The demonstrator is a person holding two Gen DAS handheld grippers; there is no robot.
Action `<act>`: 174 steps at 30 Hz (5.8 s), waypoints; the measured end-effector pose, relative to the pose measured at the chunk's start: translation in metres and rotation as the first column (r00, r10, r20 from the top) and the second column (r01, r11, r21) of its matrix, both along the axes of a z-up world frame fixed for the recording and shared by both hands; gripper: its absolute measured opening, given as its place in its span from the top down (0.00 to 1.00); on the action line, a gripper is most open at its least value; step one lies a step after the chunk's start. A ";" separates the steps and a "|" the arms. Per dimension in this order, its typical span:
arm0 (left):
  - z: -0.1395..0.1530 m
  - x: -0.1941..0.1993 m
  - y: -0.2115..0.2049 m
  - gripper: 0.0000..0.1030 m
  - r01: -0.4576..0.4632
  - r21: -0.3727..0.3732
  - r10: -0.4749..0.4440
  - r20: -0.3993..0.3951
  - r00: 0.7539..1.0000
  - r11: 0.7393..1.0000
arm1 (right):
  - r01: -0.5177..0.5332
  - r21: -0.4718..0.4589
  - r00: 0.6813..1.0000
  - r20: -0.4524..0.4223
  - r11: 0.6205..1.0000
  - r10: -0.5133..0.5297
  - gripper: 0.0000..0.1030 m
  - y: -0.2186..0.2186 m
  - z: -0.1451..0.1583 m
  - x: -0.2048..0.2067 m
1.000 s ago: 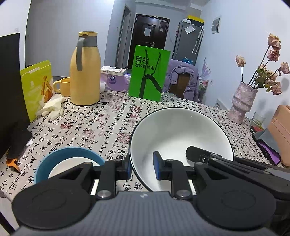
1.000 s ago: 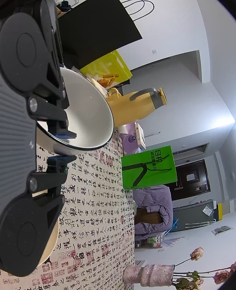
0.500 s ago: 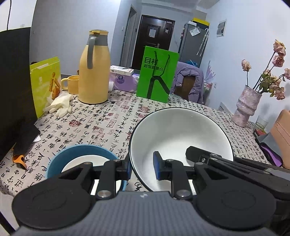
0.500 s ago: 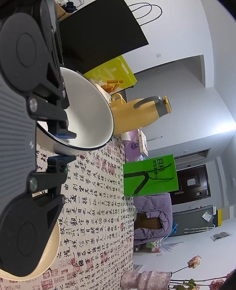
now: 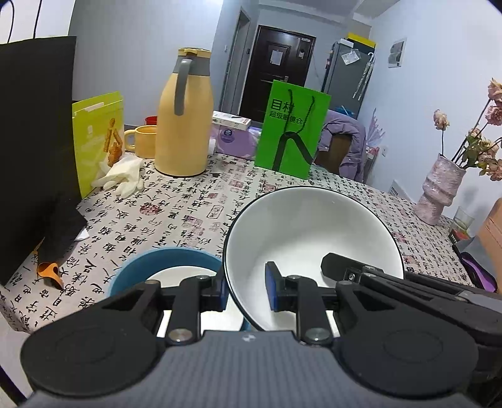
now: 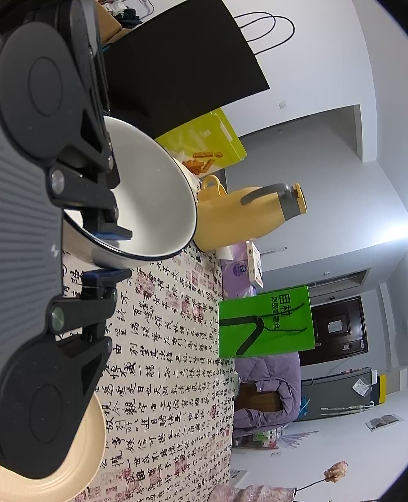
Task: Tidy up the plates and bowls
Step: 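Carry the held white bowl toward the stacked blue bowl with both grippers, then lower the white bowl into the blue bowl stack with both grippers, then open both grippers to release the white bowl in the stack, then pull both open grippers back from the stacked bowls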
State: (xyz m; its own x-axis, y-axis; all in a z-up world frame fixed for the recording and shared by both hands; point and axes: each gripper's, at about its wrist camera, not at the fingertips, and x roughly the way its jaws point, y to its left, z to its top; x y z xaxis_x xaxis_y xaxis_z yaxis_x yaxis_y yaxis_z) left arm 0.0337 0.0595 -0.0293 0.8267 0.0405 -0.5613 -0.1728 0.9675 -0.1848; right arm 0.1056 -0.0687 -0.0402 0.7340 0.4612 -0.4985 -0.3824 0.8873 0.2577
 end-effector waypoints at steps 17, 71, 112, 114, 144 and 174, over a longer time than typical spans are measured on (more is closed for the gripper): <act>-0.011 0.003 0.028 0.79 -0.043 -0.031 0.042 -0.023 0.999 0.999 | -0.040 -0.017 0.999 -0.028 0.999 0.039 0.81 0.029 -0.010 0.009; -0.065 0.012 0.088 0.84 -0.122 -0.109 0.105 -0.146 0.984 0.987 | -0.175 -0.001 0.971 -0.163 0.985 0.173 0.78 0.078 -0.062 0.040; -0.052 0.009 0.100 0.86 -0.170 -0.125 0.152 -0.142 0.978 0.978 | -0.106 0.023 0.988 -0.113 0.994 0.108 0.92 0.072 -0.062 0.039; -0.054 0.011 0.100 0.86 -0.175 -0.122 0.155 -0.154 0.976 0.977 | -0.108 0.024 0.987 -0.115 0.994 0.110 0.92 0.072 -0.062 0.040; -0.055 0.009 0.099 0.82 -0.198 -0.155 0.176 -0.142 0.974 0.968 | -0.144 0.127 0.977 -0.142 0.981 0.162 0.88 0.049 -0.056 0.037; -0.037 -0.092 0.071 0.00 -0.207 0.047 0.190 0.245 0.951 0.977 | -0.146 0.050 0.973 0.190 0.988 0.134 0.00 -0.017 -0.042 -0.057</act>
State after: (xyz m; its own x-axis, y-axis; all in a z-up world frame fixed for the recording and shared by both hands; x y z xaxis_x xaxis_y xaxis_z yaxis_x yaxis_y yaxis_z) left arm -0.0578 0.1307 -0.0666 0.9070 0.2500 -0.3388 -0.3222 0.9301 -0.1762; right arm 0.0486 -0.0857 -0.0822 0.7372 0.5917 -0.3264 -0.5478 0.8061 0.2240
